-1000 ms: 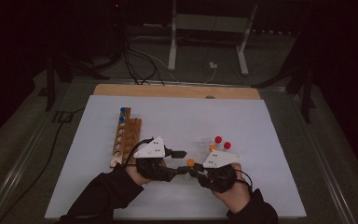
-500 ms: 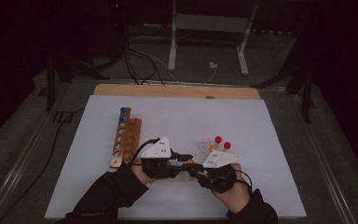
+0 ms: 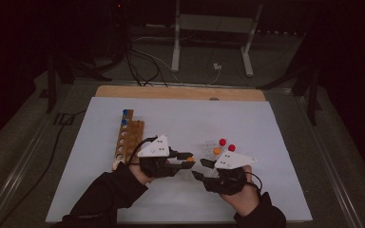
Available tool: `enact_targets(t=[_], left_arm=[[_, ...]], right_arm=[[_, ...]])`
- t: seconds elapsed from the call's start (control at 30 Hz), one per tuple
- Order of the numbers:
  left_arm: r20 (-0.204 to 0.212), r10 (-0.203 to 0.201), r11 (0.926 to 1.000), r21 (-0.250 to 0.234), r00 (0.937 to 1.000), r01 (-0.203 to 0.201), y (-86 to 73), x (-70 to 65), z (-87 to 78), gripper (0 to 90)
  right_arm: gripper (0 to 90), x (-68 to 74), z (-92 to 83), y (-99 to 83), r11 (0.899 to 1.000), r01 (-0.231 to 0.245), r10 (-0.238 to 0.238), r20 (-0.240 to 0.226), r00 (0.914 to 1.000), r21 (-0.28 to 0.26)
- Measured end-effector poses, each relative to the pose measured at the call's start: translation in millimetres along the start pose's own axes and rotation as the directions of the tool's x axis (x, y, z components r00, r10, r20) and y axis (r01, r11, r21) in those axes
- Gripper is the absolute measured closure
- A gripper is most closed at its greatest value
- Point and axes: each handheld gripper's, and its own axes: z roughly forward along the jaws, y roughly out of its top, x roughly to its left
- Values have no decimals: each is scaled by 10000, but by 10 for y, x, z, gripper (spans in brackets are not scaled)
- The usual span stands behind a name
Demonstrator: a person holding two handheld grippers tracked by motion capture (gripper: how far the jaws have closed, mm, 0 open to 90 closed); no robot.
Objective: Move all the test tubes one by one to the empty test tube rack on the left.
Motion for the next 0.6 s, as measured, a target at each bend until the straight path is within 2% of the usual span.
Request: enact_targets(t=[0.27, 0.37, 0.43, 0.53, 0.6], left_arm=[[-807, -127, 9998, -180, 9967, 112, 79, 152, -294, 717], [-1177, -228, 9993, -307, 9928, 193, 98, 216, -416, 717], [-1419, -318, 9989, -384, 9894, 266, 99, 255, -490, 717], [-1678, -507, 9978, -498, 9845, 429, 82, 306, -584, 717], [-1919, -545, 9978, -484, 9799, 460, 70, 329, -631, 717]], right_arm=[[237, -19, -90, 27, 9985, -205, 213, 149, 9997, -508], [147, -31, -108, 31, 9966, -425, 436, 145, 9989, -707], [134, -34, -119, 31, 9957, -449, 472, 259, 9986, -811], [39, -48, -134, 31, 9951, -428, 444, 160, 9989, -893], [24, -66, -149, 26, 9926, -594, 602, 41, 9982, -1063]])
